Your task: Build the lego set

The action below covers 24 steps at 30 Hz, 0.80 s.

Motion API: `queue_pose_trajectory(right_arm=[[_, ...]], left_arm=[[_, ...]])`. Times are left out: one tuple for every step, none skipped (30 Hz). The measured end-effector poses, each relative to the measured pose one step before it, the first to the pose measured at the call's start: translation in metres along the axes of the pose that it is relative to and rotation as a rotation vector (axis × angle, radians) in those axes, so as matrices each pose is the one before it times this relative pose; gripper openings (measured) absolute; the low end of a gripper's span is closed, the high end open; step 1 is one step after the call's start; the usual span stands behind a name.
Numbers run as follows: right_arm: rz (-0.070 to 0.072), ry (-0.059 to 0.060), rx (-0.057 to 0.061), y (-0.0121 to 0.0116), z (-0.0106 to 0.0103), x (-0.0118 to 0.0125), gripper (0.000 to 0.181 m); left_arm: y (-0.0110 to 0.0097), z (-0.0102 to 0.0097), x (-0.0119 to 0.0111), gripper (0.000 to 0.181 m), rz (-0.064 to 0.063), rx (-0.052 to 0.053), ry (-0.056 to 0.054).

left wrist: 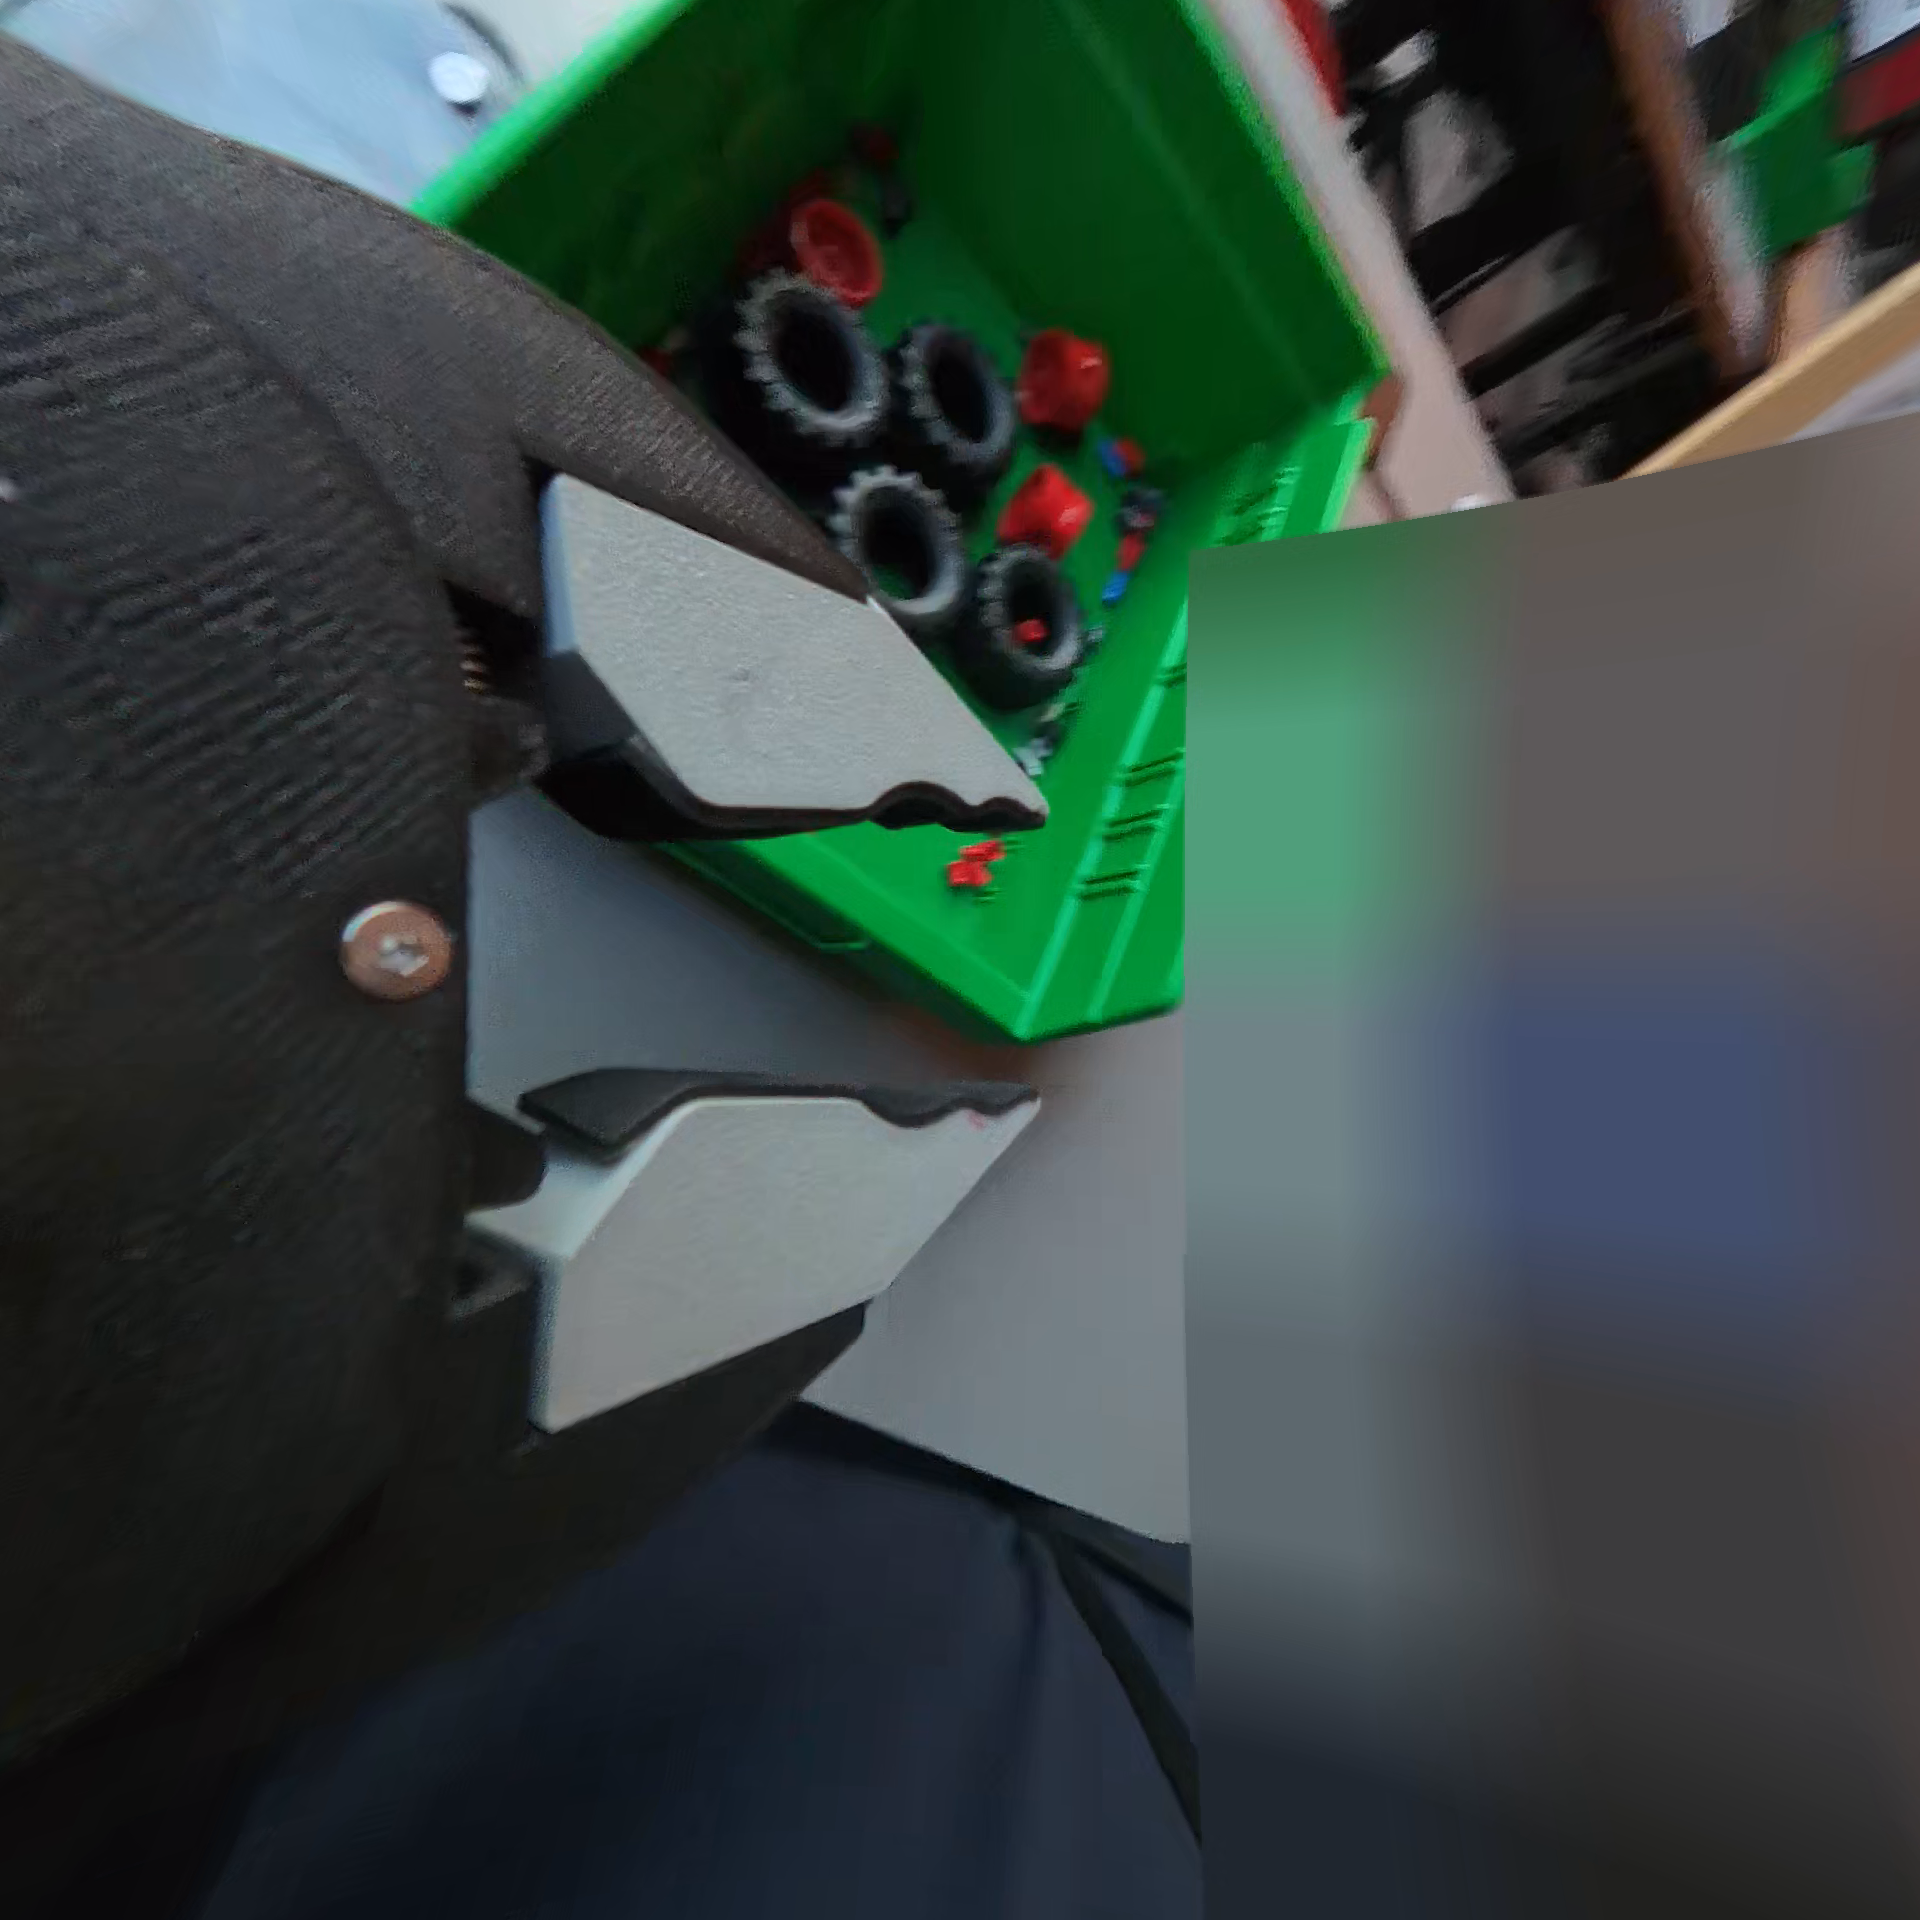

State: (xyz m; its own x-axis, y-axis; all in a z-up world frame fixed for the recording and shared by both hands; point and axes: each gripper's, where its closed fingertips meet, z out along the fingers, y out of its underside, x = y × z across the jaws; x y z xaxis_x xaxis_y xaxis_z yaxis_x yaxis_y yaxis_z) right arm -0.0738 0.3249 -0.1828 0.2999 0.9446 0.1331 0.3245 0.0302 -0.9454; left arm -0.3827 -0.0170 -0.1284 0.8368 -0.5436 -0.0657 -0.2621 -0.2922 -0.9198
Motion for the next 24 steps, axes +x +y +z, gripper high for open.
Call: queue_pose_trajectory(right_arm=[[0.0006,0.0053,-0.0122,0.00267,0.00062,0.00110,0.033],[-0.0040,0.0063,-0.0132,0.00238,0.00047,0.00076,0.033],[-0.0092,0.0070,-0.0077,0.00117,0.00019,0.00040,0.033],[-0.0115,0.0085,-0.0027,0.00003,-0.00001,0.00034,0.033],[-0.0101,0.0107,-0.0024,-0.00031,-0.00014,0.00051,0.033],[-0.0067,0.0114,-0.0023,-0.00037,-0.00013,0.00079,0.033],[-0.0039,0.0109,-0.0017,-0.00029,-0.00024,0.00057,0.033],[-0.0024,0.0118,-0.0033,0.00010,-0.00043,0.00083,0.033],[-0.0001,0.0148,-0.0041,0.00040,-0.00057,0.00133,0.033],[0.0028,0.0163,-0.0022,0.00026,-0.00074,0.00190,0.033],[0.0054,0.0168,-0.0020,0.00033,-0.00073,0.00223,0.033],[0.0067,0.0175,-0.0035,0.00062,-0.00091,0.00251,0.033],[0.0065,0.0177,-0.0023,0.00062,-0.00104,0.00244,0.033],[0.0067,0.0158,-0.0012,0.00076,-0.00118,0.00217,0.033],[0.0071,0.0125,-0.0043,0.00133,-0.00119,0.00217,0.033],[0.0073,0.0119,-0.0064,0.00186,-0.00120,0.00235,0.034],[0.0084,0.0106,-0.0035,0.00170,-0.00115,0.00245,0.035],[0.0110,0.0080,-0.0016,0.00157,-0.00110,0.00246,0.035],[0.0115,0.0070,-0.0024,0.00184,-0.00092,0.00251,0.035],[0.0088,0.0080,-0.0022,0.00163,-0.00082,0.00270,0.035],[0.0061,0.0077,-0.0018,0.00141,-0.00051,0.00258,0.035],[0.0060,0.0045,-0.0025,0.00140,-0.00012,0.00188,0.035],[0.0051,0.0017,-0.0036,0.00120,0.00006,0.00137,0.035],[0.0016,0.0008,-0.0026,0.00077,0.00023,0.00070,0.035]], left_arm=[[0.01284,-0.00480,-0.00465,0.046,-0.0603,-0.0756,0.0101],[0.01168,-0.00431,-0.00787,0.045,-0.0491,-0.0643,-0.0219],[0.01086,-0.00448,-0.01184,0.041,-0.0279,-0.0560,-0.0583],[0.00842,-0.00444,-0.00988,0.041,-0.0065,-0.0396,-0.0554],[0.00383,-0.00432,-0.00663,0.040,0.0045,-0.0130,-0.0430],[-0.00003,-0.00432,-0.00459,0.034,0.0072,0.0078,-0.0334],[-0.00167,-0.00404,-0.00376,0.033,0.0091,0.0102,-0.0206],[-0.00262,-0.00334,-0.00369,0.032,0.0116,0.0084,-0.0077],[-0.00441,-0.00218,-0.00578,0.030,0.0109,0.0098,-0.0062],[-0.00573,-0.00049,-0.00916,0.029,0.0071,0.0067,-0.0122],[-0.00529,0.00195,-0.01162,0.028,0.0016,-0.0079,-0.0128],[-0.00376,0.00389,-0.01223,0.028,-0.0038,-0.0297,-0.0066],[-0.00442,0.00491,-0.01243,0.028,-0.0067,-0.0328,-0.0025],[-0.00509,0.00541,-0.01116,0.029,-0.0044,-0.0328,0.0075],[-0.00561,0.00552,-0.00978,0.029,0.0055,-0.0305,0.0176],[-0.00538,0.00595,-0.00919,0.027,0.0067,-0.0253,0.0228],[-0.00437,0.00712,-0.00766,0.029,-0.0069,-0.0306,0.0320],[-0.00420,0.00843,-0.00465,0.035,-0.0061,-0.0364,0.0472],[-0.00531,0.00901,-0.00542,0.036,0.0080,-0.0297,0.0353],[-0.00675,0.00899,-0.00949,0.037,0.0119,-0.0169,0.0033],[-0.00577,0.00930,-0.01001,0.033,0.0131,-0.0220,-0.0034],[-0.00491,0.00999,-0.00898,0.032,0.0153,-0.0291,0.0012],[-0.00445,0.01062,-0.01263,0.030,0.0108,-0.0313,-0.0222],[-0.00218,0.01169,-0.01478,0.028,0.0110,-0.0442,-0.0404]])
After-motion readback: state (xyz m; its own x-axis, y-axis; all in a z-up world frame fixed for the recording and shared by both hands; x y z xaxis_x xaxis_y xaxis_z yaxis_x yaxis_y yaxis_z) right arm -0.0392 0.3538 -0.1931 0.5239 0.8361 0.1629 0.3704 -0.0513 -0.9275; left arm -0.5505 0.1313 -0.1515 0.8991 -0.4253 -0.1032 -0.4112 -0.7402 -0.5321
